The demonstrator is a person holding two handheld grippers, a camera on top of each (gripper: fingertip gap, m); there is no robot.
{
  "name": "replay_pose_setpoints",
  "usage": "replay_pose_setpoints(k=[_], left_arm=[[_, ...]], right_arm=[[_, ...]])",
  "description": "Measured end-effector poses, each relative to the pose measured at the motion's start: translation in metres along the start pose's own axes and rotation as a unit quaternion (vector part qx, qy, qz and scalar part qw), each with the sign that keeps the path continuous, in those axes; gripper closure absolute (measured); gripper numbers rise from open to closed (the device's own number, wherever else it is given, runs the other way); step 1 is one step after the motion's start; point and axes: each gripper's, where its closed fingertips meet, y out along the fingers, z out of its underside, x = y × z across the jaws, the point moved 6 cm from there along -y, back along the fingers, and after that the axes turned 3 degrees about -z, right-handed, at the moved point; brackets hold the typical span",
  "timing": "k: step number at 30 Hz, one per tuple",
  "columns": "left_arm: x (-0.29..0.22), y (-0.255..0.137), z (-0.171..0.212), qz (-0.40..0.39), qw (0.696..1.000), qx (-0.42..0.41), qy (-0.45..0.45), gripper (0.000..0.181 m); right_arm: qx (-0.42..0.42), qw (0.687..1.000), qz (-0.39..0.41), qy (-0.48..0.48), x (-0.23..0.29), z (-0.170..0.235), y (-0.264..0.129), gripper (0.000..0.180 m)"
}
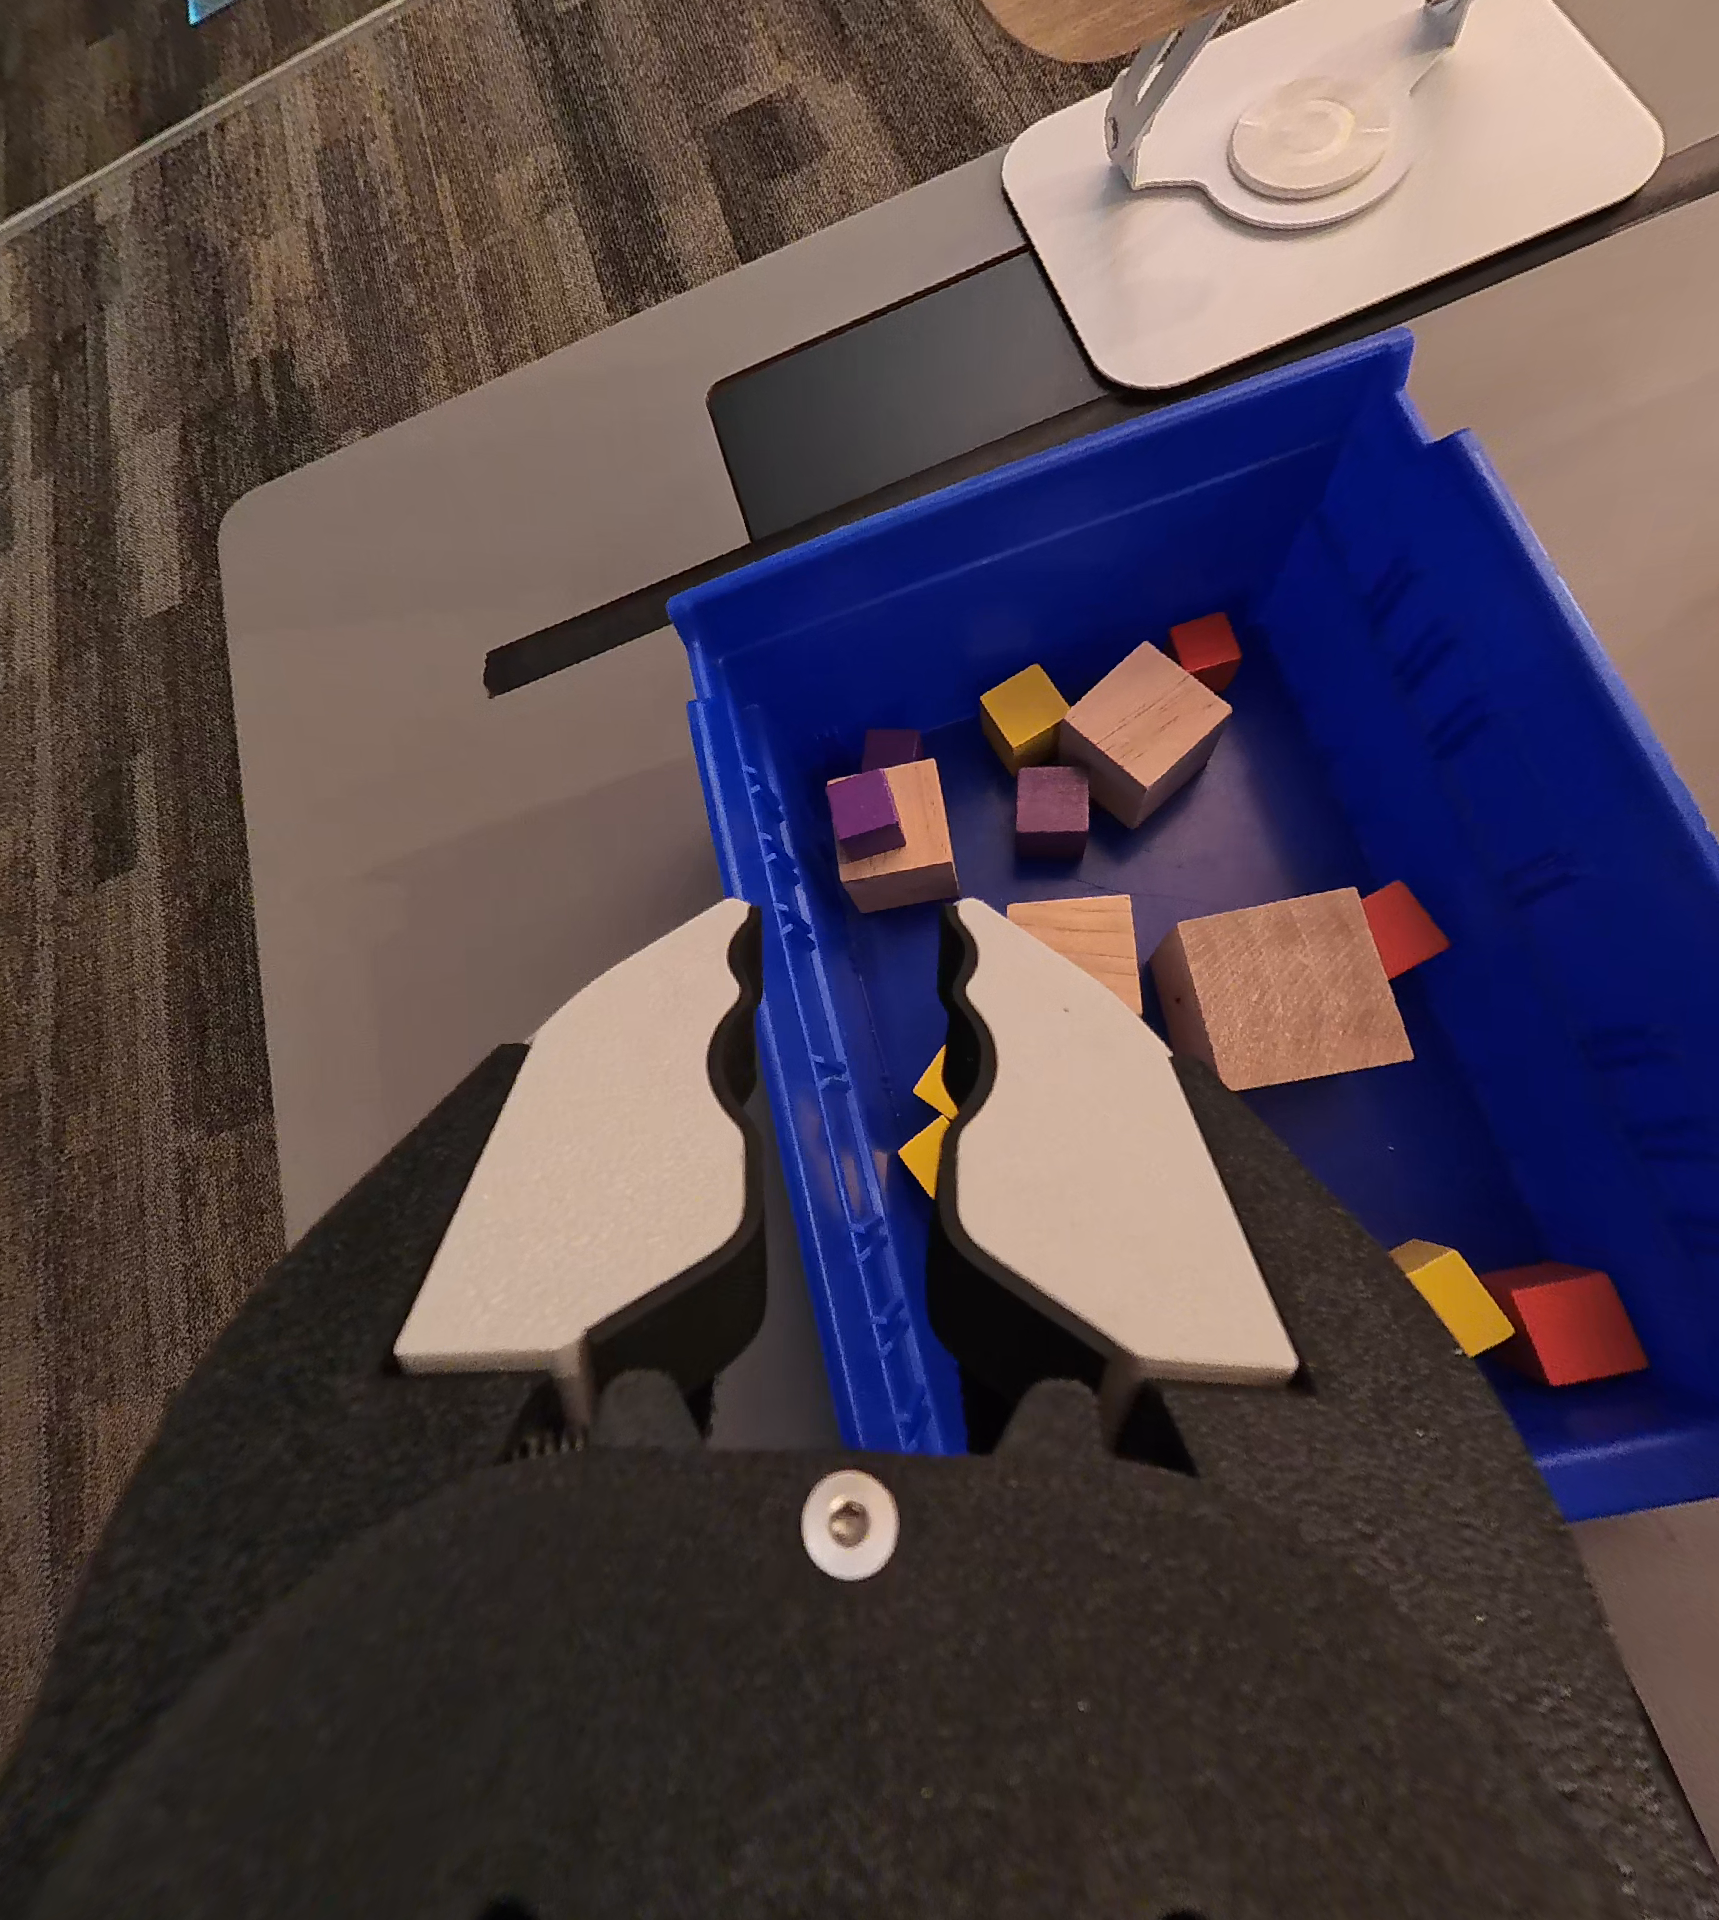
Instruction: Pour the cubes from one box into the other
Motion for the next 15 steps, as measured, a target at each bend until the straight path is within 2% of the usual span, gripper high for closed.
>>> replay_pose_setpoints(k=[9,15], left_arm=[[-0.001,-0.001,0.000,0.003,1.000,-0.001,-0.001,0.149],[0.000,-0.002,0.000,0.002,1.000,-0.004,-0.003,0.148]], right_arm=[[0.059,0.996,-0.050,0.039,0.006,0.015,0.010,0.132],[0.024,0.969,-0.193,0.149,0.018,0.018,0.017,0.133]])
